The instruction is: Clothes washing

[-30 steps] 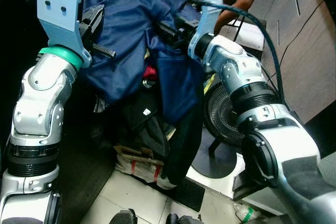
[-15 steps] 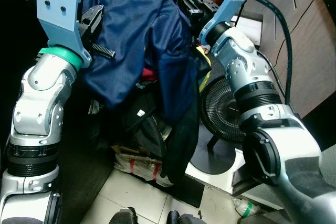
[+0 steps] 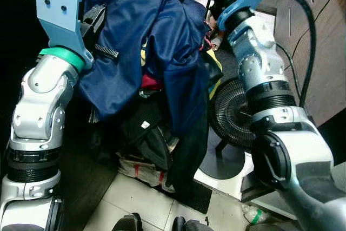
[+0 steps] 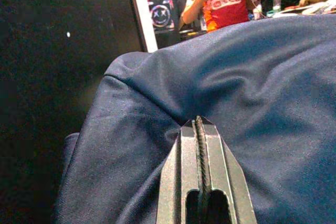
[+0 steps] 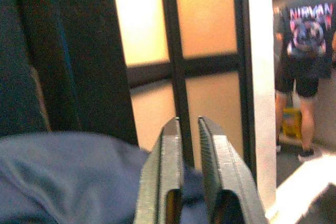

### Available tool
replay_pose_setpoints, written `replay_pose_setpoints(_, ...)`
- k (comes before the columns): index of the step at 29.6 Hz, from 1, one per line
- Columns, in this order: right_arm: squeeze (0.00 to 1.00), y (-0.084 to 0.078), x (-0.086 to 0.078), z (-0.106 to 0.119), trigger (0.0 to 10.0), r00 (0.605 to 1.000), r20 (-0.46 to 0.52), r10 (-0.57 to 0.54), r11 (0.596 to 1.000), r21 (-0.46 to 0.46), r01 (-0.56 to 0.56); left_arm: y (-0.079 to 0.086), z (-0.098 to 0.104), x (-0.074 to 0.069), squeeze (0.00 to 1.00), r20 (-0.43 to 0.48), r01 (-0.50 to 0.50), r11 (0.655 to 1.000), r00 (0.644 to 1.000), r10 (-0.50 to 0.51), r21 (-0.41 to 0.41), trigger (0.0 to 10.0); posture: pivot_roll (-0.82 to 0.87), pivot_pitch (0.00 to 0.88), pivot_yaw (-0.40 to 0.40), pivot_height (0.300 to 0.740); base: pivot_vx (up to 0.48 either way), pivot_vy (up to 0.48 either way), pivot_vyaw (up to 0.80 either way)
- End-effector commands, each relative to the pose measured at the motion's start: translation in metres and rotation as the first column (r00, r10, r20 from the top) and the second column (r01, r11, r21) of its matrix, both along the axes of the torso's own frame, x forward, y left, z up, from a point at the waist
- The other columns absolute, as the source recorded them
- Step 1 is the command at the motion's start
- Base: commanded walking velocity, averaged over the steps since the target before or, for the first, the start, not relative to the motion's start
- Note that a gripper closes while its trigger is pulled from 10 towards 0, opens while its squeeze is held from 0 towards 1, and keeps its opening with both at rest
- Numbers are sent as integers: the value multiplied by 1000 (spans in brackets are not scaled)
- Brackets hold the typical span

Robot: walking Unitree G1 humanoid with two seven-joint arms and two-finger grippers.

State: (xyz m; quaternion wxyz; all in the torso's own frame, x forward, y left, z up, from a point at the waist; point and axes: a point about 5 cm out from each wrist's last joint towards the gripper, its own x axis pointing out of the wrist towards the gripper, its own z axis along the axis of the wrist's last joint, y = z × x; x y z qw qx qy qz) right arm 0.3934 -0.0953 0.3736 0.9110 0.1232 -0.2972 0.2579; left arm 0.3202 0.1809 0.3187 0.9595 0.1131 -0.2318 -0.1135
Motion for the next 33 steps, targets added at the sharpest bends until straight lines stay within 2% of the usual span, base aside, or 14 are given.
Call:
replay_pose_setpoints(1,1000,9,-6,18,10000,993,2,122,992,-35,-122,-2,-5,2,0,-21,1,1000,1000,-1,4,10000,124,31,-12,740,0,0,0)
replay_pose_setpoints(4,1000,16,-8,22,10000,975,-29,221,972,-80,-223,-2,-5,2,0,-20,2,1000,1000,-2,4,10000,120,27,-18,740,0,0,0)
replay_pose_setpoints(8,1000,36,-11,5,10000,862,-241,445,878,-73,-473,-2,-7,2,0,-21,-2,1000,1000,2,3,10000,120,28,-24,740,0,0,0)
replay_pose_setpoints(10,1000,46,-11,-10,10000,844,-319,431,864,-123,-488,-1,-7,1,0,-21,-6,1000,1000,6,3,10000,120,28,-24,740,0,0,0)
replay_pose_setpoints(14,1000,52,-13,-20,10000,836,-347,424,845,-181,-504,0,-7,1,0,-20,-10,1000,1000,10,3,10000,120,28,-24,740,0,0,0)
replay_pose_setpoints(15,1000,54,-13,-32,10000,852,-379,361,826,-294,-481,1,-6,1,0,-18,-13,1000,1000,13,2,10000,118,36,-32,740,0,0,0)
replay_pose_setpoints(17,1000,54,-13,-32,10000,852,-379,361,826,-294,-481,1,-6,1,0,-18,-13,1000,1000,13,2,10000,118,36,-32,740,0,0,0)
replay_pose_setpoints(19,1000,51,-10,-40,10000,869,-400,291,808,-383,-447,1,-6,0,0,-18,-16,1000,1000,16,2,10000,114,37,-33,740,0,0,0)
replay_pose_setpoints(24,1000,43,-1,-49,10000,853,-469,228,820,-380,-428,1,-6,1,0,-19,-16,1000,1000,16,2,10000,113,40,-36,740,0,0,0)
replay_pose_setpoints(25,0,40,4,-59,10000,834,-516,196,833,-362,-419,1,-6,1,0,-18,-17,1000,1000,17,1,10000,113,40,-36,740,0,0,0)
replay_pose_setpoints(28,0,38,9,-76,10000,812,-565,149,844,-355,-402,2,-6,0,0,-18,-21,1000,1000,21,1,10000,113,40,-36,740,0,0,0)
replay_pose_setpoints(29,0,38,11,-84,9294,803,-581,132,849,-351,-394,3,-6,-1,0,-18,-26,1000,999,26,2,10000,126,45,-39,740,0,0,0)
replay_pose_setpoints(32,0,38,11,-84,9294,803,-581,132,849,-351,-394,3,-6,-1,0,-18,-26,1000,999,26,2,10000,126,45,-39,740,0,0,0)
replay_pose_setpoints(33,0,37,12,-92,1843,802,-587,107,854,-358,-376,4,-6,-1,0,-19,-32,999,999,32,3,10000,136,50,-40,740,0,0,0)
